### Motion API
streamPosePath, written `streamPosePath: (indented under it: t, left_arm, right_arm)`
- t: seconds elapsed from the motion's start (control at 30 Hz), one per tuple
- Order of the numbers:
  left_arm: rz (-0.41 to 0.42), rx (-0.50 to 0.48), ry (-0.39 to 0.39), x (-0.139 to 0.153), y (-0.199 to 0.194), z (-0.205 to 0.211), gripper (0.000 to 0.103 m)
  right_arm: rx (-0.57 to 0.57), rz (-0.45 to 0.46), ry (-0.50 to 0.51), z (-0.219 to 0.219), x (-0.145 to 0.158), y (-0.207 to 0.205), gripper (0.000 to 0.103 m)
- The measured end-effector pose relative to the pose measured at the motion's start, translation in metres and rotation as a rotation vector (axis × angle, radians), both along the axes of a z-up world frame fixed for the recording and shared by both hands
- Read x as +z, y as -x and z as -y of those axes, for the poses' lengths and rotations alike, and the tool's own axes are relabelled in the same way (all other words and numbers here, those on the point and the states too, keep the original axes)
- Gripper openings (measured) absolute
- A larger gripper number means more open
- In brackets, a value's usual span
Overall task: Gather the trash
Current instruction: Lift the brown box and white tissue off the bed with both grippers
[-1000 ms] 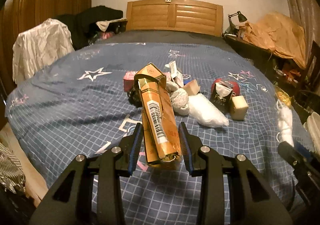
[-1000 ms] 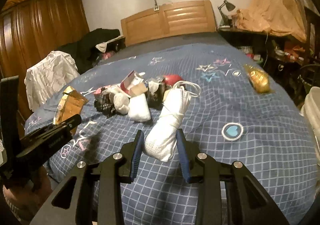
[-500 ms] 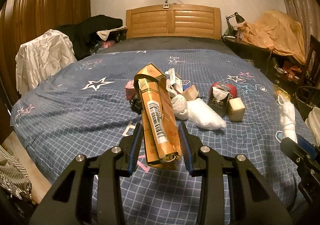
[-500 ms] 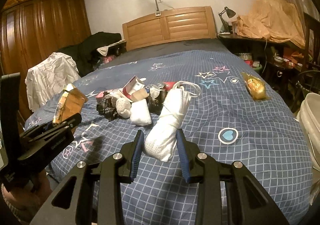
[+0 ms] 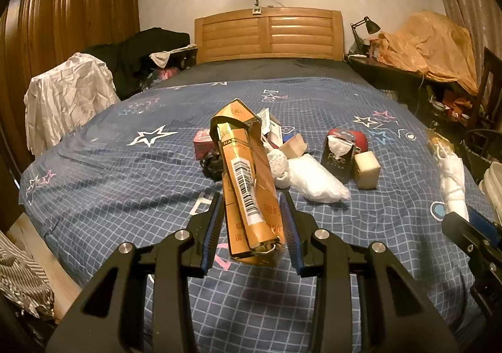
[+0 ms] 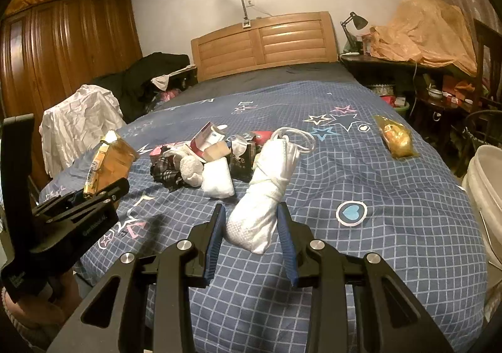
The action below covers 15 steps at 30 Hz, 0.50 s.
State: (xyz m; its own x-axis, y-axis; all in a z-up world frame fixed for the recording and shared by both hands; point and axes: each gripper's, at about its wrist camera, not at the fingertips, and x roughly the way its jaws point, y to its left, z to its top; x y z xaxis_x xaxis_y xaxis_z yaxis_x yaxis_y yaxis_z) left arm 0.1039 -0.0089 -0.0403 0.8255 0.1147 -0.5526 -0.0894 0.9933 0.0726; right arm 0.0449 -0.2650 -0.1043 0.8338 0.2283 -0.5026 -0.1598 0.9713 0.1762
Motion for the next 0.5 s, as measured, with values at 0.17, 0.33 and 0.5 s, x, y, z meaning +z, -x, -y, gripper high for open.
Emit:
streamPosePath:
  t: [0.17,0.33,0.5]
  left_arm:
    - [0.0,-0.003,-0.006,-0.0001,-0.0007,0.0018,0.035]
    - [0.001,-0.007,-0.014,-0.0001,-0.0004,0.004,0.035]
    - [-0.001,-0.012,-0.022,-0.0001,-0.0004,0.0073,0.035]
  right_arm:
    - [-0.002,-0.002,-0.003,0.0005,0.0003,0.0013,0.035]
    - [-0.006,0.002,-0.006,0.0031,0.0009,0.0025,0.035]
    - [-0.01,0.004,-0.008,0.0055,0.0014,0.004,0.035]
